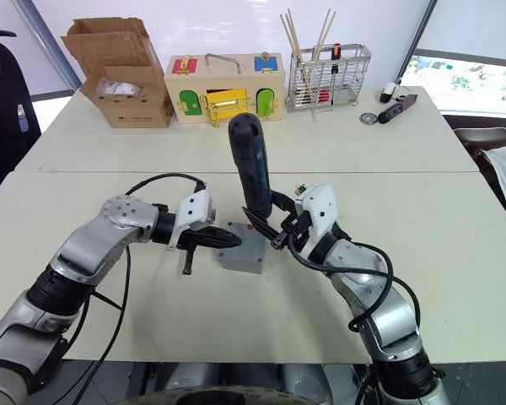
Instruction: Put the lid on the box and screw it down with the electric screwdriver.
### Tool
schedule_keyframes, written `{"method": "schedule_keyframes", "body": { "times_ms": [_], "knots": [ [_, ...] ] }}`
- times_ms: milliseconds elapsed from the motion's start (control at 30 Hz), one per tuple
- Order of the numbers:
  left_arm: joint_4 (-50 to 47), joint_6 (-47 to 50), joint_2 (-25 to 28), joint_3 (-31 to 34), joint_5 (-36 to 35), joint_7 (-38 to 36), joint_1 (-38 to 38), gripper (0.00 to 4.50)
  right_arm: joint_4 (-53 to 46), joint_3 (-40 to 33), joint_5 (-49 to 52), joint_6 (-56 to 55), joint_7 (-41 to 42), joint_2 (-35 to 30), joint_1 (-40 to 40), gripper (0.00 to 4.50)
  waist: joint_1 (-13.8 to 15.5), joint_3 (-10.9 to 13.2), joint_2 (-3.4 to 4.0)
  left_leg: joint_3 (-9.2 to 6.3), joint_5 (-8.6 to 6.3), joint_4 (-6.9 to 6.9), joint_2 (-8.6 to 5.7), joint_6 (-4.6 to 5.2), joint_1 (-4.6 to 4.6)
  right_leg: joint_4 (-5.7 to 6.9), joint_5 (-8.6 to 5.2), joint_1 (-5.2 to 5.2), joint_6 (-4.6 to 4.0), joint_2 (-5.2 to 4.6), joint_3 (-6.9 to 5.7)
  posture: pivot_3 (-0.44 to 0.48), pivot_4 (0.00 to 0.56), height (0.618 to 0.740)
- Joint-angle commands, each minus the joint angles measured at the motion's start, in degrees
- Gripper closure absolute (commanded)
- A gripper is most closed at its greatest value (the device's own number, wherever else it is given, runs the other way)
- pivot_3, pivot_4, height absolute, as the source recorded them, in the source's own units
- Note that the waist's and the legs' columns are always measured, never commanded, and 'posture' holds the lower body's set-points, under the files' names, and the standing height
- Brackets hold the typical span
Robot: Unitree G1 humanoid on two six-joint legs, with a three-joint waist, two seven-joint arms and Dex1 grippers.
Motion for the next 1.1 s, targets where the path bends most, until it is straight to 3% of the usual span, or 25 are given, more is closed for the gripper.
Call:
{"method": "schedule_keyframes", "body": {
  "times_ms": [33,267,433,767,900,1100],
  "knots": [
    [0.4,1.6,0.3,-1.0,1.1,0.1,0.4,4.5,3.5,0.9,-0.6,3.0,0.8,-1.5,1.1,2.76,0.0,0.0,0.02,0.0,0.0,0.0,0.0,0.0,0.0,0.0,0.0,0.0,0.0,0.0,0.0,0.0,0.15,0.74],
    [0.3,2.1,0.5,-0.2,0.2,-0.3,1.1,4.5,-3.5,-10.8,12.6,11.1,4.1,-6.2,-10.1,2.76,0.1,0.5,0.16,0.0,0.0,0.0,-0.01,-0.01,-0.23,-0.02,0.0,-0.17,0.0,-0.05,0.0,0.0,0.15,0.74],
    [0.2,2.9,-0.3,0.7,-1.1,-0.2,1.4,4.5,-3.7,-18.8,25.8,19.4,7.2,-12.1,-18.0,2.76,0.2,0.7,0.35,-0.02,0.02,0.19,-0.06,-0.04,-1.2,0.03,0.03,-1.02,0.01,-0.1,-0.07,0.0,0.15,0.74],
    [-1.2,6.8,-1.5,6.0,-6.2,0.2,-4.1,4.5,2.8,-26.1,39.9,30.7,-3.7,-12.5,-27.6,2.76,0.1,1.4,0.34,-0.02,0.03,0.19,-0.04,-0.05,-1.6,0.06,0.04,-1.4,0.02,-0.1,-0.1,0.0,0.15,0.74],
    [-1.4,7.2,-2.6,7.1,-9.0,-1.3,-6.8,4.5,8.8,-30.6,47.5,43.7,-7.6,-22.0,-31.3,2.76,0.3,1.4,0.39,0.01,0.14,0.49,-0.12,-0.22,-2.59,0.31,0.06,-2.36,0.04,-0.21,-0.15,0.0,0.15,0.74],
    [-9.5,8.3,-1.3,4.8,-12.0,-5.0,-6.0,4.5,20.0,-32.2,43.6,60.2,-7.5,-41.5,-29.7,2.76,0.2,1.5,0.42,0.08,0.28,0.36,-0.12,-0.46,-2.97,0.14,0.07,-2.69,0.04,-0.23,-0.18,0.0,0.15,0.74]
  ]
}}
